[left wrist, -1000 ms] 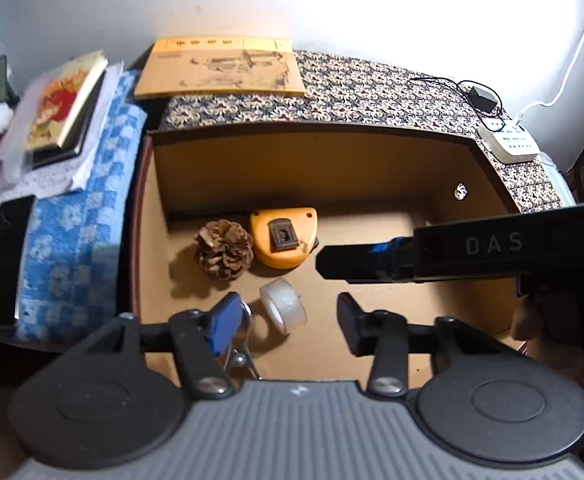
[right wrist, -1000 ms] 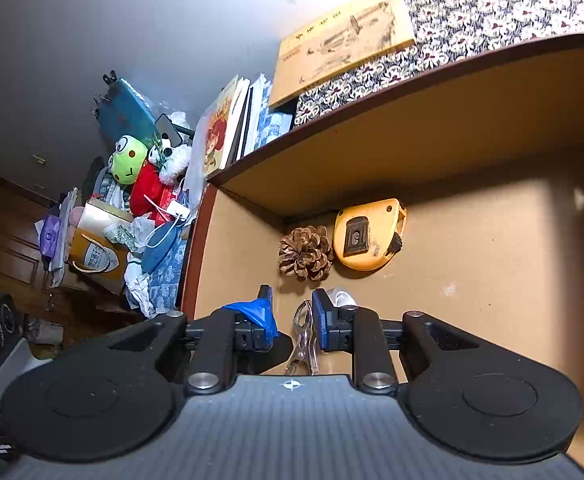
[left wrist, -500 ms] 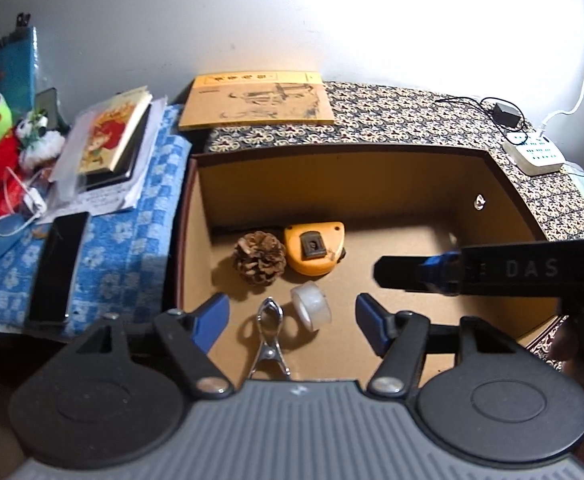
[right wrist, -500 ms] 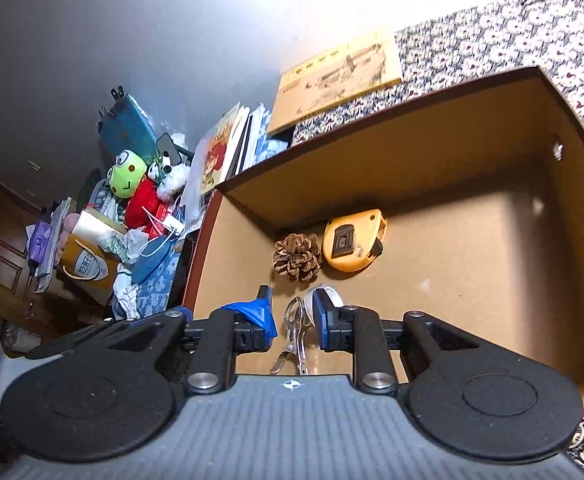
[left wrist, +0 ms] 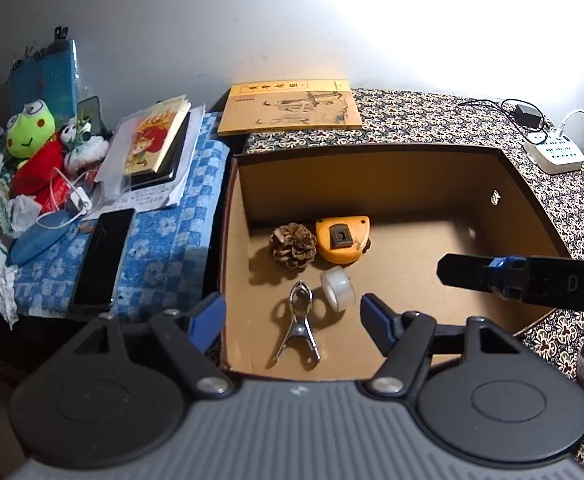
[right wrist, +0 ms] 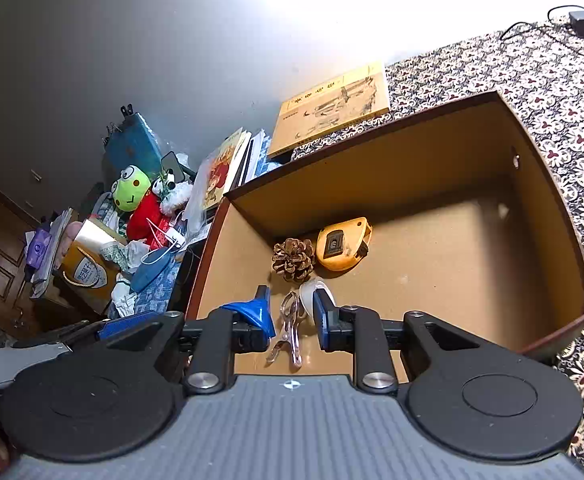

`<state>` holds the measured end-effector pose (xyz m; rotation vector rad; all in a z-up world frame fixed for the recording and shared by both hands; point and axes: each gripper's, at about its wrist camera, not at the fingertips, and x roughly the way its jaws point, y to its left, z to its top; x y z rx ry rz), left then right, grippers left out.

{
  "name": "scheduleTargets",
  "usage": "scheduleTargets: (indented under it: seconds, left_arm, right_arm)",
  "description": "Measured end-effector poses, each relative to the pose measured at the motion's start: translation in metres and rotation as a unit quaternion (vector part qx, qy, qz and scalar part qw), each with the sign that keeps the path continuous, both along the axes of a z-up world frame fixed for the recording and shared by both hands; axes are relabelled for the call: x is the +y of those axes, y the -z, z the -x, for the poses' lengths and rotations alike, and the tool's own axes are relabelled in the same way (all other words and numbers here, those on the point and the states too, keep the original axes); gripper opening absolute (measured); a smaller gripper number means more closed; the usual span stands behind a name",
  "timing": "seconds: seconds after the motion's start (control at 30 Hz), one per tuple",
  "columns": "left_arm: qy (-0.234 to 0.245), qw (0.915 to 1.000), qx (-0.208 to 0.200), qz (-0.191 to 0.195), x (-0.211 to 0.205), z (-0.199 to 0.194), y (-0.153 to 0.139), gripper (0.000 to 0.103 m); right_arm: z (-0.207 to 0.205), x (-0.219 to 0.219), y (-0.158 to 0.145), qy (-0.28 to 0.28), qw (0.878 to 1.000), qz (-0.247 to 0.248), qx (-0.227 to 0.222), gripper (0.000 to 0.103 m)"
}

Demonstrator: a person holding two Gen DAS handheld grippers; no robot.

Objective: Organize rigid objects
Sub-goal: 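Withdraw the right gripper from the box toward the blue tape dispenser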

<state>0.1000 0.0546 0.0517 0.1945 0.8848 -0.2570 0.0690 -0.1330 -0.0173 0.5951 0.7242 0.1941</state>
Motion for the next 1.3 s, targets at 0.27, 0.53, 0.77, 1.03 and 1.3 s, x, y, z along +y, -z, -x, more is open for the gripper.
scheduleTargets:
  seconds: [0.27, 0.53, 0.77, 1.03, 1.3]
  left_arm:
    - [-0.018, 0.9998, 0.006, -0.010, 0.006, 0.020, 0.001, 0.072]
    - [-0.027, 0.9994, 0.011, -0.019, 0.005, 0.034, 0.006, 0.074]
    - [-0.032, 0.9989, 0.027, -0.024, 0.005, 0.043, 0.019, 0.074]
    - [-0.034, 0.9969, 0.063, -0.033, 0.008, 0.046, 0.041, 0.074]
    - [-0.024, 0.9948, 0.091, -0.040, 0.006, 0.053, 0.060, 0.074]
  right_arm:
    - [0.023, 0.006, -0.005, -0.003, 1.000, 0.005, -0.015, 0.006]
    - [0.039, 0.018, -0.005, -0.005, 0.999, 0.043, -0.026, 0.006]
    - [0.051, 0.025, 0.000, 0.003, 0.996, 0.085, -0.040, 0.006]
    - [0.063, 0.029, 0.017, 0.022, 0.993, 0.109, -0.032, 0.007]
    - [0.074, 0.040, 0.037, 0.016, 0.989, 0.146, -0.019, 0.007]
